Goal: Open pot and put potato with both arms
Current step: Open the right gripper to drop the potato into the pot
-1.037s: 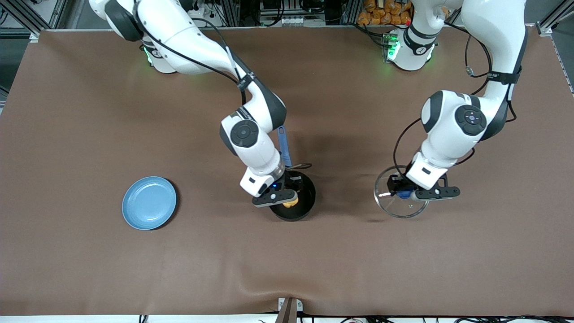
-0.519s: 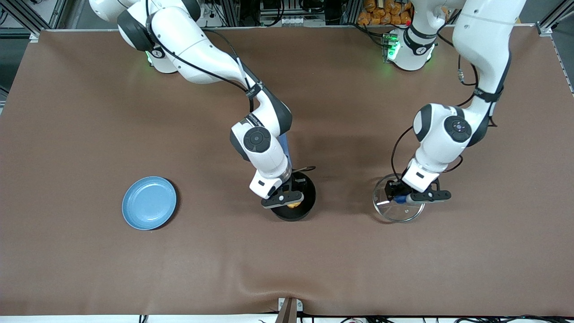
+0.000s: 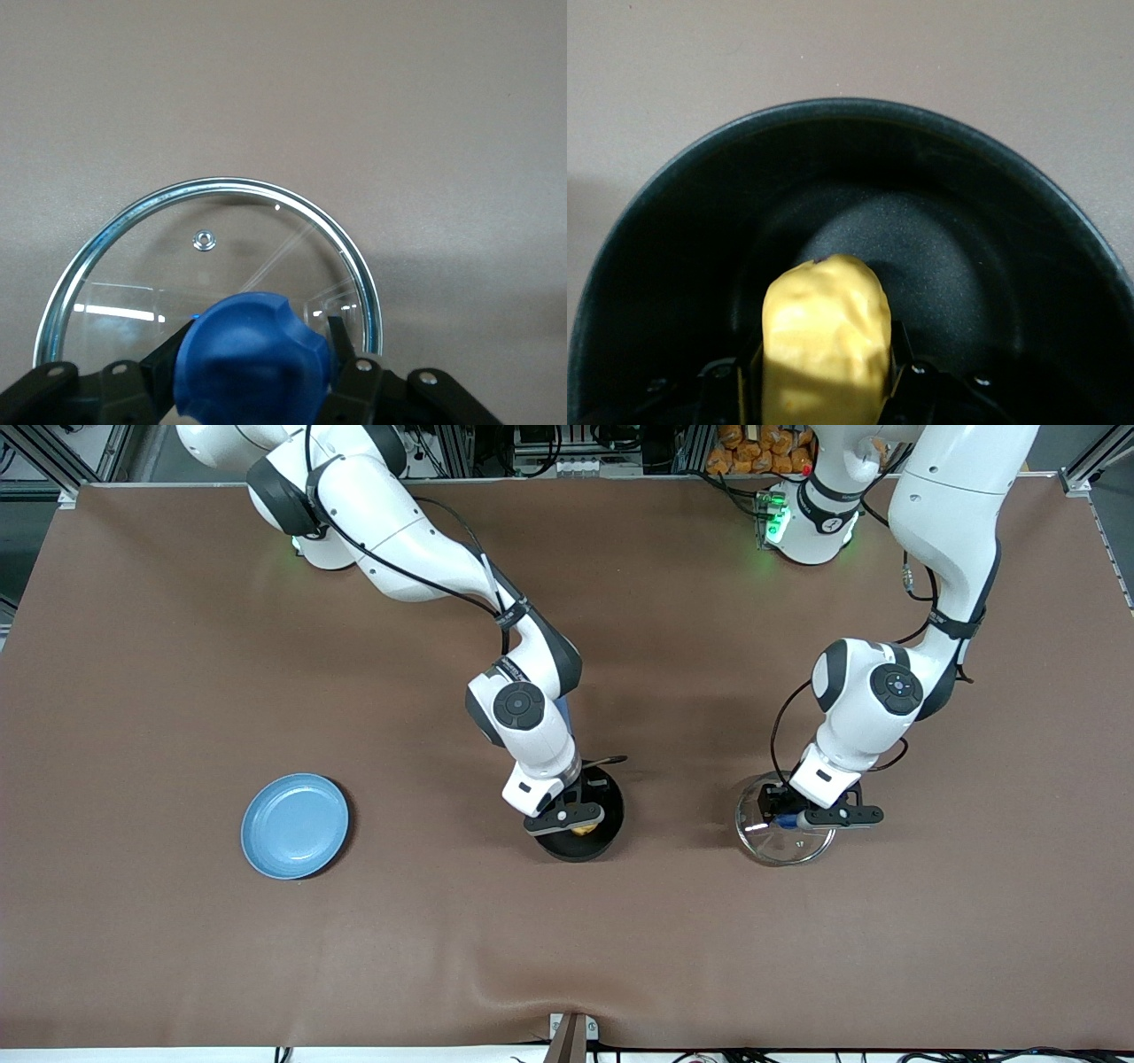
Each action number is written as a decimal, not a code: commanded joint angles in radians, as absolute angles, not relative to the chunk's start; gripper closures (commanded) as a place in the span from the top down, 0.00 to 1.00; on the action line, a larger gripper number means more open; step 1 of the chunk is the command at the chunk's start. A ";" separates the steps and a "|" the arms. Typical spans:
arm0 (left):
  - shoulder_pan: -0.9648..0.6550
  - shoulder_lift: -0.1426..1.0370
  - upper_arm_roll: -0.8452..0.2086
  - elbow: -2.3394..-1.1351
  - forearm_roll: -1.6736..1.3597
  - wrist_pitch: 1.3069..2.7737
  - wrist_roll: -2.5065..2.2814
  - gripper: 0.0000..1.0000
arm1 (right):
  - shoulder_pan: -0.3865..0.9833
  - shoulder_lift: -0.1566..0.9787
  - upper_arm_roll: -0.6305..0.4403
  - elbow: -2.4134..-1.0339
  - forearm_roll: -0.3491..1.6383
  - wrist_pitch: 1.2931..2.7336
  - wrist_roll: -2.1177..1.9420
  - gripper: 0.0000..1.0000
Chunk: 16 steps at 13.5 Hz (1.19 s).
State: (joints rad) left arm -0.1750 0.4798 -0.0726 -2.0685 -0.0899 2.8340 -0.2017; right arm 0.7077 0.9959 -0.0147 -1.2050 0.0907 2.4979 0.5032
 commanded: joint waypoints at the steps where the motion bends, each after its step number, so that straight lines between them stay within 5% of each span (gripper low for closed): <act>1: -0.166 0.486 -0.078 -2.063 -0.114 2.844 -0.160 0.31 | 0.710 1.009 -0.026 -1.167 0.064 2.490 0.531 0.85; 2: -0.166 0.488 -0.080 -2.063 -0.114 2.844 -0.158 0.31 | 0.710 1.003 -0.028 -1.167 0.043 2.490 0.529 1.00; 3: -0.166 0.489 -0.078 -2.060 -0.114 2.844 -0.155 0.32 | 0.704 0.990 -0.026 -1.167 0.017 2.485 0.529 1.00; 5: -0.166 0.491 -0.078 -2.057 -0.114 2.844 -0.149 0.67 | 0.695 0.950 -0.028 -1.173 0.009 2.470 0.531 1.00; 7: -0.166 0.492 -0.078 -2.057 -0.114 2.844 -0.147 0.88 | 0.693 0.910 -0.044 -1.183 0.005 2.428 0.535 1.00; 12: -0.163 0.477 -0.078 -2.052 -0.112 2.841 -0.144 0.92 | 0.681 0.749 -0.081 -1.200 0.003 2.280 0.532 1.00; 16: -0.161 0.342 -0.074 -2.057 -0.103 2.705 -0.144 1.00 | 0.608 0.568 -0.087 -1.203 0.006 1.960 0.543 1.00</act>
State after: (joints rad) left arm -0.1695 0.4425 -0.0720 -2.0396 -0.0899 2.8010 -0.1744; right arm 0.6535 0.6784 -0.1038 -1.1567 0.0261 2.0831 0.5124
